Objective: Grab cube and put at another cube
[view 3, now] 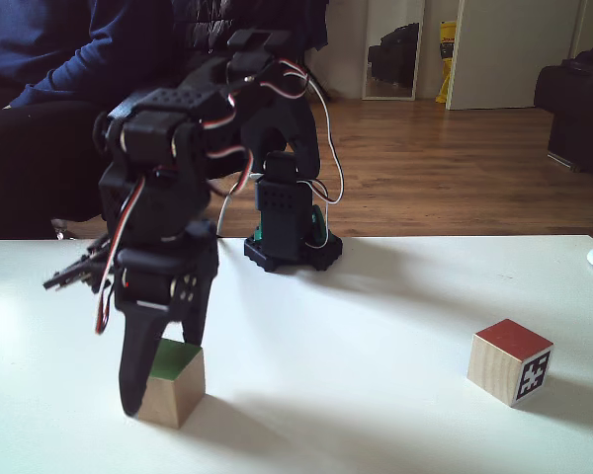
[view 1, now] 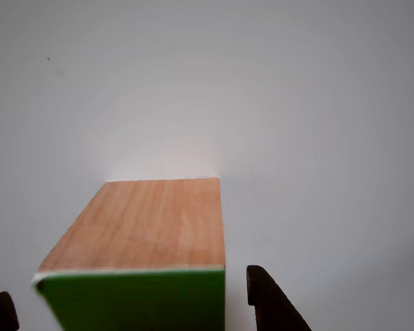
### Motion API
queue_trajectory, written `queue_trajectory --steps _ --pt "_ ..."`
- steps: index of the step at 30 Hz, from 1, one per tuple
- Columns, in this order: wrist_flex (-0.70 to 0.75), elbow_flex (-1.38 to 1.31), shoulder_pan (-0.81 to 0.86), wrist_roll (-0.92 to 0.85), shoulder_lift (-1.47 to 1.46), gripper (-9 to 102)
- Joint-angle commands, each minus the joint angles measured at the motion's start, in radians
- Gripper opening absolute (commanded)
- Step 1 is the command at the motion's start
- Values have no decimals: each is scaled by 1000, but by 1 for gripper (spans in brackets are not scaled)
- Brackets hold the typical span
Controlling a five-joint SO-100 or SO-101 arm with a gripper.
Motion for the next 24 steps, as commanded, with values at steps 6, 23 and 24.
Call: queue_trajectory --steps 6,23,24 --pt "-6 -104 -20 17 -92 48" --pt "-17 -112 -14 32 -38 14" --pt "-17 -97 -17 32 -17 14"
